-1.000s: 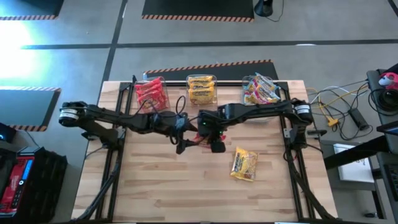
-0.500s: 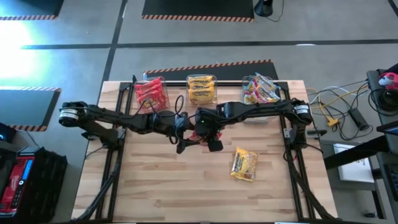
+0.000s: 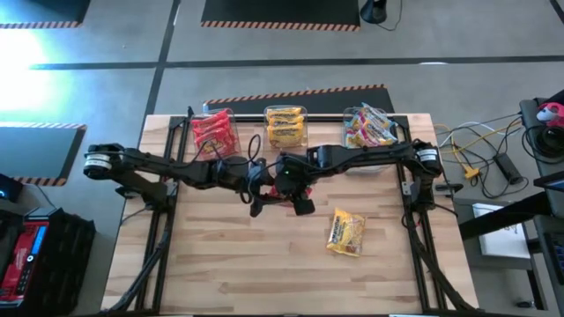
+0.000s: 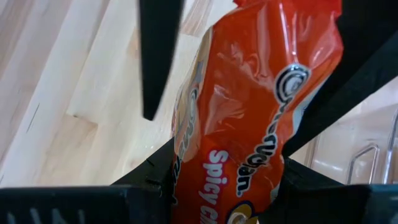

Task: Sort Maruchan noodles
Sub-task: Put the orange noodle pack into the left transparent bin

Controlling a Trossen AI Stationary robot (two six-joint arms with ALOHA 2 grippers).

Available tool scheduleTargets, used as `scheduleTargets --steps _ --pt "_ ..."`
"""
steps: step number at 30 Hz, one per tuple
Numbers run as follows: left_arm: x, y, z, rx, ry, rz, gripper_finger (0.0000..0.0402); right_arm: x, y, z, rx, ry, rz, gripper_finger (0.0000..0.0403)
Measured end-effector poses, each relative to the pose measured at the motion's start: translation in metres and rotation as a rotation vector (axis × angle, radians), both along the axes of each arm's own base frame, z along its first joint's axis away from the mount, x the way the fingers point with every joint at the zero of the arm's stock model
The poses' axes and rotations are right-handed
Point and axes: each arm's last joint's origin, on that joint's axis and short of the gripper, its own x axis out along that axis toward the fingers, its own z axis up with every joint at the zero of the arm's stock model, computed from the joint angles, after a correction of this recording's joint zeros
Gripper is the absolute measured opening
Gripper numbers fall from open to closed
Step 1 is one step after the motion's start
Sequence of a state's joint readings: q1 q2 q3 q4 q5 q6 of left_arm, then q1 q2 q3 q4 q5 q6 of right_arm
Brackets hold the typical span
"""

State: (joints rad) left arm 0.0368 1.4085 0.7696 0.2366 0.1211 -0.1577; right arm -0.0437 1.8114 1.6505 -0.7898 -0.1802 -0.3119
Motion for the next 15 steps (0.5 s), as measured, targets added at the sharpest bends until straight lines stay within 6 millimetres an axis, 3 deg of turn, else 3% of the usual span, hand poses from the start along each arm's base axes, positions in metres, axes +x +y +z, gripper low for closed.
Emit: scheduleTargets --steps 15 --pt "0.0046 0.0012 -0.009 -0.076 0.027 -0.054 0.0118 0.0 0.0067 -0.0015 0.0 0.012 -0.023 0.0137"
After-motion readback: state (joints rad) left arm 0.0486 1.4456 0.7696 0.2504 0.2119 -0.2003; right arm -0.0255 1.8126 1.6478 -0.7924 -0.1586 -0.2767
